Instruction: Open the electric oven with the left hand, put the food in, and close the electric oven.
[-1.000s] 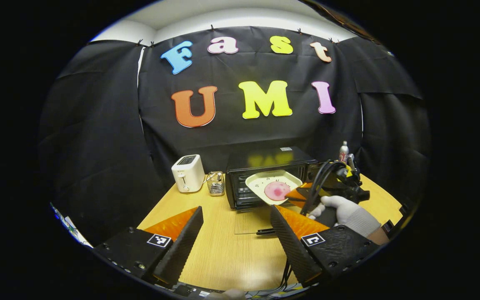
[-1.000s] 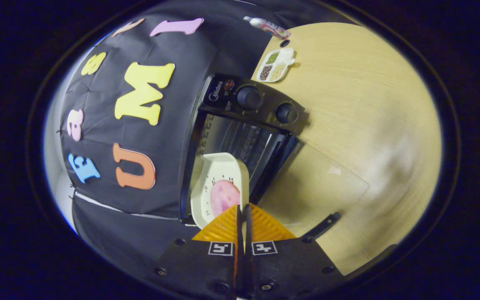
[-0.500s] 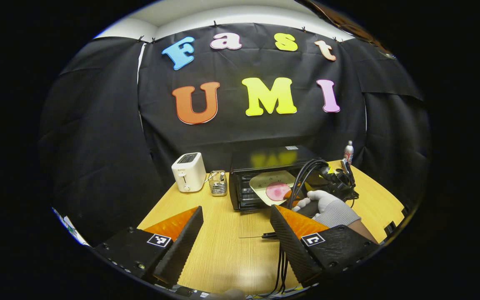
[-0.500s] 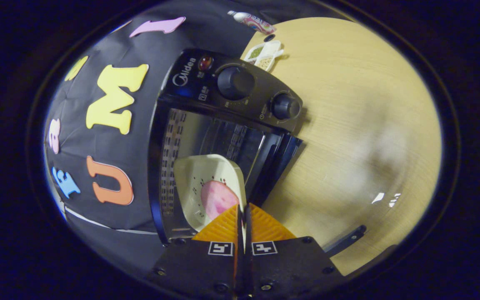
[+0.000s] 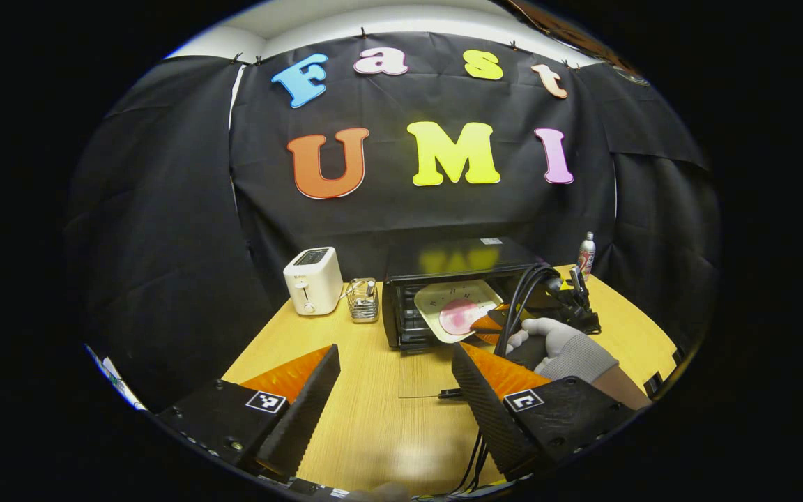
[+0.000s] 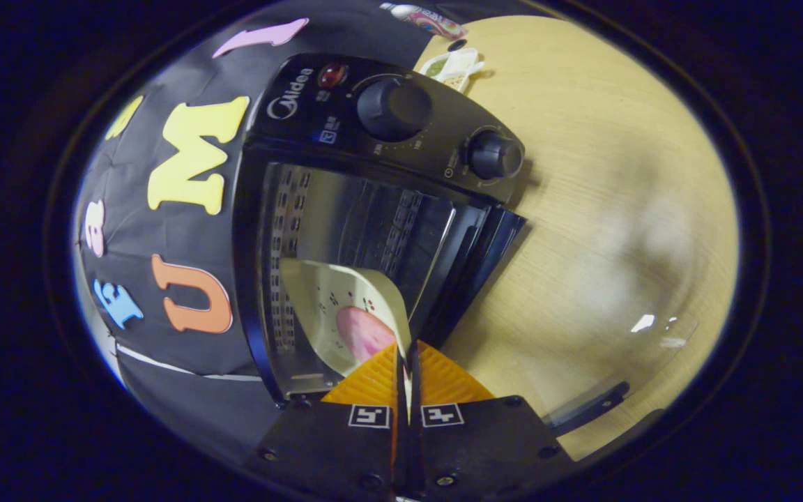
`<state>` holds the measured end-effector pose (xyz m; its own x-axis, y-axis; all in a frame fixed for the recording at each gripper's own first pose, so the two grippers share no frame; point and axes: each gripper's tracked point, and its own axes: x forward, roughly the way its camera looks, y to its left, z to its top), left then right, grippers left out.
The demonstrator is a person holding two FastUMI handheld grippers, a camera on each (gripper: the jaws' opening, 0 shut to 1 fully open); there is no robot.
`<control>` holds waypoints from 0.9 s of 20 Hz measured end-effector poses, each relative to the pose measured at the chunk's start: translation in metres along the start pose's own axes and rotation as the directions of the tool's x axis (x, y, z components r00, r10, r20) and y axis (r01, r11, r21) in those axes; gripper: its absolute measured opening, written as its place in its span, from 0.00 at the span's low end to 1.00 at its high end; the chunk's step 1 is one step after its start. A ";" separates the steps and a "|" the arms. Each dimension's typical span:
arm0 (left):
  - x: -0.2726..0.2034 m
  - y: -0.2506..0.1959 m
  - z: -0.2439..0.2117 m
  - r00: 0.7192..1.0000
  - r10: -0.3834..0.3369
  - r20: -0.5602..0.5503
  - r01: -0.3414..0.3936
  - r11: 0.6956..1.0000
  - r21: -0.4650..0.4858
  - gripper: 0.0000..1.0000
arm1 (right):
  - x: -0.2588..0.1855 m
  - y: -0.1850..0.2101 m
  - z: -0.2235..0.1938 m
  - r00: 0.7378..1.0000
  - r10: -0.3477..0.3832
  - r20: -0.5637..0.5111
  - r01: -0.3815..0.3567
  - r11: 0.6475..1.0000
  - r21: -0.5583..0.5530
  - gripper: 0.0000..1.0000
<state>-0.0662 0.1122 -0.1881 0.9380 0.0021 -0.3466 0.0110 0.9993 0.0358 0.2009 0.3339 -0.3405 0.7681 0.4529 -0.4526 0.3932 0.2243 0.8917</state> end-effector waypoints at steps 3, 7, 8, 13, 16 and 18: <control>0.004 -0.003 0.001 1.000 -0.004 0.004 0.004 1.000 0.006 0.98 | 0.001 -0.002 0.001 1.000 0.013 -0.008 -0.013 1.000 -0.003 0.04; 0.003 -0.009 0.001 1.000 -0.016 0.000 0.016 1.000 0.002 0.98 | -0.002 -0.006 0.003 1.000 0.021 -0.006 -0.021 0.999 0.029 0.04; 0.003 -0.010 0.001 1.000 -0.018 0.002 0.018 1.000 0.004 0.98 | -0.003 -0.009 0.003 1.000 0.020 -0.006 -0.020 1.000 0.024 0.04; 0.003 -0.011 0.003 1.000 -0.023 0.005 0.023 1.000 0.007 0.98 | -0.001 -0.011 0.010 1.000 0.023 -0.010 -0.023 1.000 0.017 0.04; 0.001 -0.011 0.002 1.000 -0.027 0.006 0.027 1.000 0.008 0.98 | -0.001 0.013 0.013 0.997 0.068 -0.023 -0.067 0.998 0.015 0.04; 0.000 -0.010 0.001 1.000 -0.027 0.001 0.027 1.000 0.002 0.97 | 0.003 0.014 0.018 0.999 0.049 -0.021 -0.049 0.999 -0.018 0.03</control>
<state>-0.0658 0.1024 -0.1874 0.9377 -0.0249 -0.3465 0.0369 0.9989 0.0279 0.2178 0.3234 -0.3293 0.7754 0.4815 -0.4086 0.3458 0.2177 0.9127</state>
